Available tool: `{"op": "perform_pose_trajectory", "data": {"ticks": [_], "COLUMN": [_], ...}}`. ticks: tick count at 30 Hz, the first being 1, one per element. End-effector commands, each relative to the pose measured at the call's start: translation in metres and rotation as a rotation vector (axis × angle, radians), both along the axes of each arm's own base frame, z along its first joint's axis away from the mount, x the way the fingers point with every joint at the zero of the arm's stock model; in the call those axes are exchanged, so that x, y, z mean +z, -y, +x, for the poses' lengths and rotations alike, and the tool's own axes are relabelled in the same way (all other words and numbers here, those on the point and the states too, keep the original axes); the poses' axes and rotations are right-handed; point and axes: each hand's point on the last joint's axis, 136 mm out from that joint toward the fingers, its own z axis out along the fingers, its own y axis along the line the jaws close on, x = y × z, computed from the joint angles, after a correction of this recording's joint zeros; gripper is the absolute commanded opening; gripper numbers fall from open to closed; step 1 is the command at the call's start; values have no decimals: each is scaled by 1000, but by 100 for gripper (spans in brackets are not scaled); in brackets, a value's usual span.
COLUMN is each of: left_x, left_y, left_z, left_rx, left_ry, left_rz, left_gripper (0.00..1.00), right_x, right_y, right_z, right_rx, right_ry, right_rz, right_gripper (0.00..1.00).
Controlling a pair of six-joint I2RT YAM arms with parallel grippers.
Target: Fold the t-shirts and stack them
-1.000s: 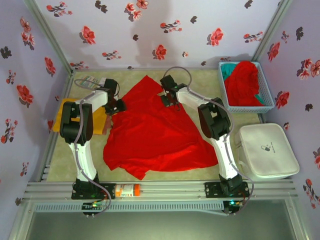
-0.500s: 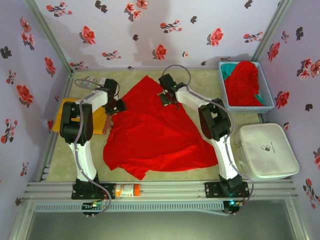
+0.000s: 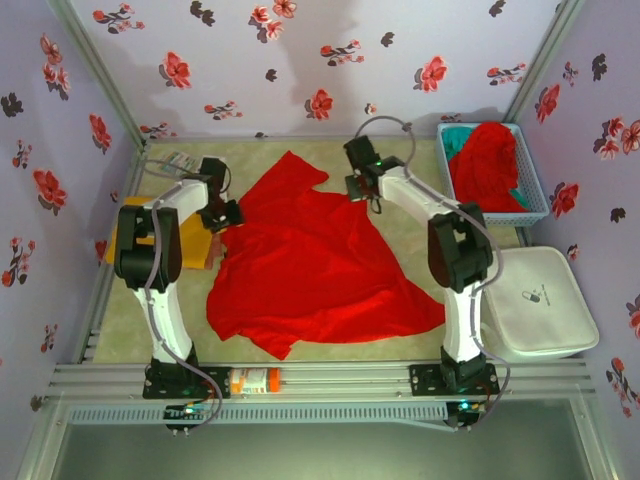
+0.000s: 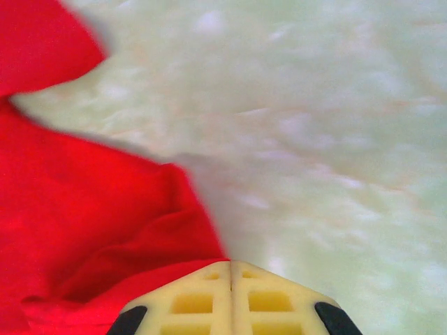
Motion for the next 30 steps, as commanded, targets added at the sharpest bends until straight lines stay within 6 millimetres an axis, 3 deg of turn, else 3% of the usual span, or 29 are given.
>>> {"op": "perform_pose_trajectory", "data": {"ticks": [1,6,12,13,14,17,22,26,30], "left_x": [21,23,32,34,36,44,59,60,42], "left_y": [-19,-24,-23,-24,-25,-26,-5,29,61], "left_z": [2,12,14,13,12,12,16,16,14], "left_rx": [16,28,20,18,15,21,-28,-108,-167], "left_ry": [9,6,24,24,25,39,78,87,46], "left_rz": [47,58,63,70,79,81,75,67,64], "left_gripper": [43,41,41,42,43,43,51,54,54], "right_x": [31,48,33,29,22,15,24,27,8], "right_y": [73,141,176,179,180,183,168,138,102], "right_z": [10,45,80,81,81,76,59,30,-12], "right_rx": [-208,-393,-474,-482,-482,-505,-472,-390,-322], "right_ry": [59,98,49,33,11,-10,11,2,-59], "right_rz": [-61,-39,-129,-152,-165,-176,-112,-78,10], "right_gripper": [0,0,0,7,21,33,79,86,87]}}
